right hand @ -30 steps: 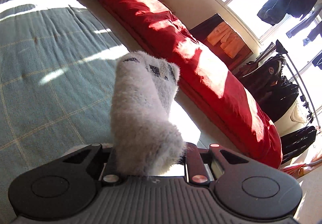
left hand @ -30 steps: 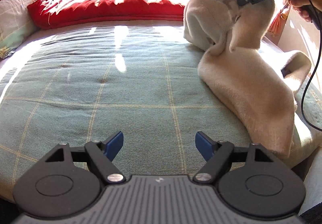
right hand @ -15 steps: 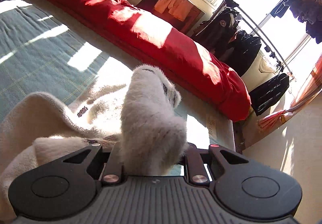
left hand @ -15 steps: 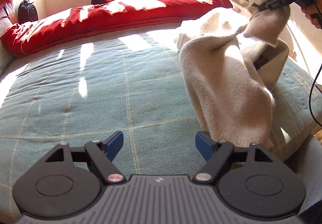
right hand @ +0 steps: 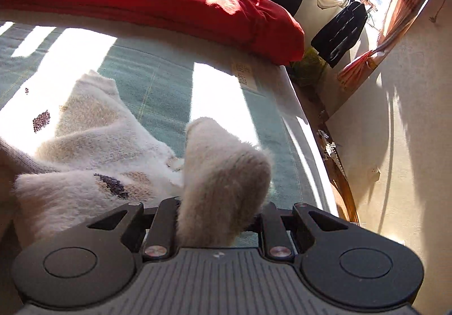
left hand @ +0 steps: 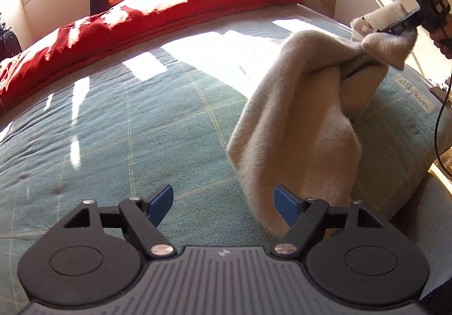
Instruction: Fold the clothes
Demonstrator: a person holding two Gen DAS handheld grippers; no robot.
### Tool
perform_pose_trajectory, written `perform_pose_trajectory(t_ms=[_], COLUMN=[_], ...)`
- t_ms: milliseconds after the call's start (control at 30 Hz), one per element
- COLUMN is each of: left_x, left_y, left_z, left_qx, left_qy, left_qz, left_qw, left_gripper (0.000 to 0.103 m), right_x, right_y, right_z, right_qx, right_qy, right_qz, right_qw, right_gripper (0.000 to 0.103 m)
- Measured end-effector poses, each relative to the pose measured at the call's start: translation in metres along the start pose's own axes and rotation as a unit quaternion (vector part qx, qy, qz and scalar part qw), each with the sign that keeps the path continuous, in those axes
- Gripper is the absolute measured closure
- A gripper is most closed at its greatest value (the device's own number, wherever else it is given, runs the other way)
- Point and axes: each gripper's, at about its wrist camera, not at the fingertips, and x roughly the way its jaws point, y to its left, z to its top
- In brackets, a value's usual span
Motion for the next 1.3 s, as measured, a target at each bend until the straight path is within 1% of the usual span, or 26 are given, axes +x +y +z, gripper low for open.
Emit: perform_pose_trajectory(t_ms=[133, 233, 367, 433, 467, 500, 533, 633, 733, 800, 867, 1000, 1033, 1100, 1133, 1233, 1300], left_x=[0.007, 0.012, 0.021, 0.024, 0.025, 0.025, 0.026, 0.025, 0.021, 0.018, 0.015, 0.007, 0.005, 0.0, -0.002, -0.008, -0.009], left_y=[-0.014, -0.027, -0.043, -0.05, -0.054, -0.057, -0.059, -0.064, -0.064, -0.063, -0.061, -0.055, -0.054, -0.05, -0.048, -0.041, -0.034], left_z=[0.013, 0.022, 0.03, 0.033, 0.034, 0.035, 0.035, 0.035, 0.031, 0.028, 0.023, 0.013, 0.01, 0.003, -0.001, -0.011, -0.018], left_qx=[0.014, 0.025, 0.037, 0.044, 0.047, 0.05, 0.053, 0.055, 0.052, 0.052, 0.051, 0.046, 0.044, 0.041, 0.041, 0.041, 0.035], left_qy=[0.008, 0.013, 0.018, 0.02, 0.02, 0.019, 0.019, 0.017, 0.014, 0.012, 0.01, 0.006, 0.004, 0.003, 0.002, 0.001, 0.002], left_qz=[-0.004, -0.01, -0.022, -0.028, -0.031, -0.034, -0.037, -0.042, -0.045, -0.046, -0.048, -0.05, -0.05, -0.052, -0.052, -0.054, -0.055], left_qw=[0.9999, 0.9996, 0.9989, 0.9984, 0.9982, 0.998, 0.9977, 0.9975, 0.9975, 0.9975, 0.9975, 0.9977, 0.9978, 0.9978, 0.9978, 0.9977, 0.9979], left_gripper=[0.024, 0.024, 0.024, 0.024, 0.024, 0.024, 0.024, 0.024, 0.024, 0.024, 0.024, 0.024, 0.024, 0.024, 0.024, 0.024, 0.024], right_x=[0.028, 0.051, 0.068, 0.07, 0.07, 0.069, 0.067, 0.053, 0.026, 0.0, -0.025, -0.066, -0.076, -0.093, -0.101, -0.115, -0.119], right_y=[-0.012, -0.021, -0.019, -0.016, -0.015, -0.015, -0.015, -0.021, -0.031, -0.031, -0.027, 0.006, 0.018, 0.047, 0.062, 0.106, 0.134], right_z=[-0.016, -0.03, -0.049, -0.056, -0.059, -0.061, -0.062, -0.063, -0.059, -0.052, -0.045, -0.024, -0.017, -0.002, 0.005, 0.025, 0.033], right_qx=[0.017, 0.043, 0.053, 0.058, 0.061, 0.061, 0.061, 0.072, 0.096, 0.097, 0.092, 0.039, 0.021, -0.019, -0.04, -0.101, -0.133], right_qy=[0.02, 0.039, 0.059, 0.063, 0.064, 0.065, 0.066, 0.06, 0.035, 0.011, -0.01, -0.047, -0.055, -0.069, -0.074, -0.077, -0.071], right_qz=[-0.007, 0.002, 0.018, 0.025, 0.027, 0.026, 0.026, 0.026, 0.036, 0.056, 0.079, 0.152, 0.173, 0.214, 0.232, 0.262, 0.272], right_qw=[1.0, 0.998, 0.997, 0.996, 0.996, 0.996, 0.996, 0.995, 0.994, 0.994, 0.993, 0.986, 0.983, 0.974, 0.969, 0.957, 0.95], right_gripper=[0.082, 0.082, 0.082, 0.078, 0.071, 0.063, 0.06, 0.06, 0.058, 0.054, 0.052, 0.043, 0.042, 0.035, 0.035, 0.035, 0.035])
